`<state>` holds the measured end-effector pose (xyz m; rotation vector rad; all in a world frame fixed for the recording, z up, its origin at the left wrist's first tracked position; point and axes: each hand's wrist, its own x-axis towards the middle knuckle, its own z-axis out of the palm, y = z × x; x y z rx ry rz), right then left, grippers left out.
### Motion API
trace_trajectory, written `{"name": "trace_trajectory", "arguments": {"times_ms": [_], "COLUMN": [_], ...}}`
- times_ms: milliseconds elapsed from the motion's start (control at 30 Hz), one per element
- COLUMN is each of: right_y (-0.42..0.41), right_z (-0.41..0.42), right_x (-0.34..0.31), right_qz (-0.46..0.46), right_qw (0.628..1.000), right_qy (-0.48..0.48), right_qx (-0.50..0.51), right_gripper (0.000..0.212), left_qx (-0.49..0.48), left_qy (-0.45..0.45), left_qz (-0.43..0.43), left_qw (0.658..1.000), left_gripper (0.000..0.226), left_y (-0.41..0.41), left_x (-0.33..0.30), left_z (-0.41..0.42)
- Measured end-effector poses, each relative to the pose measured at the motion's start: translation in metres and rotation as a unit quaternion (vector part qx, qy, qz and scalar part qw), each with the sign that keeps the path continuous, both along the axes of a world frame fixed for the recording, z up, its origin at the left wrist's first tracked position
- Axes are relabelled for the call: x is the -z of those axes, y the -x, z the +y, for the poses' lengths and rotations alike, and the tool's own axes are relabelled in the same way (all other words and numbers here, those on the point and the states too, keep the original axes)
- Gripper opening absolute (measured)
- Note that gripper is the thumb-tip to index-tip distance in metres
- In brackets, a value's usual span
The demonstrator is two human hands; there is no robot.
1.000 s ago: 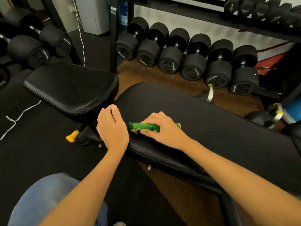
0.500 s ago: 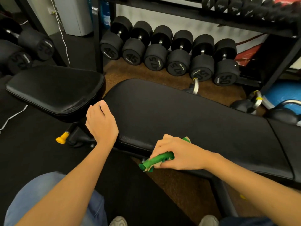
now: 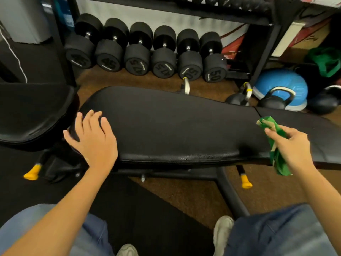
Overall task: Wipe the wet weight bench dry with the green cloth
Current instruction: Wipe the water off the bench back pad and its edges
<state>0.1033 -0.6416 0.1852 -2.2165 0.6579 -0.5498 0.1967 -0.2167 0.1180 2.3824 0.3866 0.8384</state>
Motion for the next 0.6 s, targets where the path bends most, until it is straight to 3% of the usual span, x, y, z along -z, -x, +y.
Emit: {"name": "trace_trajectory", "arguments": {"times_ms": [133,233,333,600], "right_y": [0.019,0.019,0.01,-0.014], "right_z": [-0.018,-0.022,-0.002,0.124], "right_x": [0.022,0.047,0.061,0.083], "right_qz": [0.0,-0.022,-0.041,-0.129], "right_qw": [0.996,0.989,0.982,0.981], "right_qy": [0.017,0.021,0.038,0.119], "right_qx": [0.088,0.145,0.183,0.081], "right_gripper": [0.032,0.039,0.034,0.006], "left_qx": [0.145,0.17,0.138,0.126], "left_qy": [-0.129,-0.177,-0.159,-0.12], "left_qz": [-0.04,-0.036,-0.01,-0.016], "left_qw": [0.98,0.969,0.977,0.985], "left_gripper": [0.036,0.037,0.042,0.045], "left_y": [0.02,0.024,0.022,0.022], "left_x": [0.002,0.005,0.006,0.007], "left_z": [-0.041,-0.056,-0.06,-0.063]}}
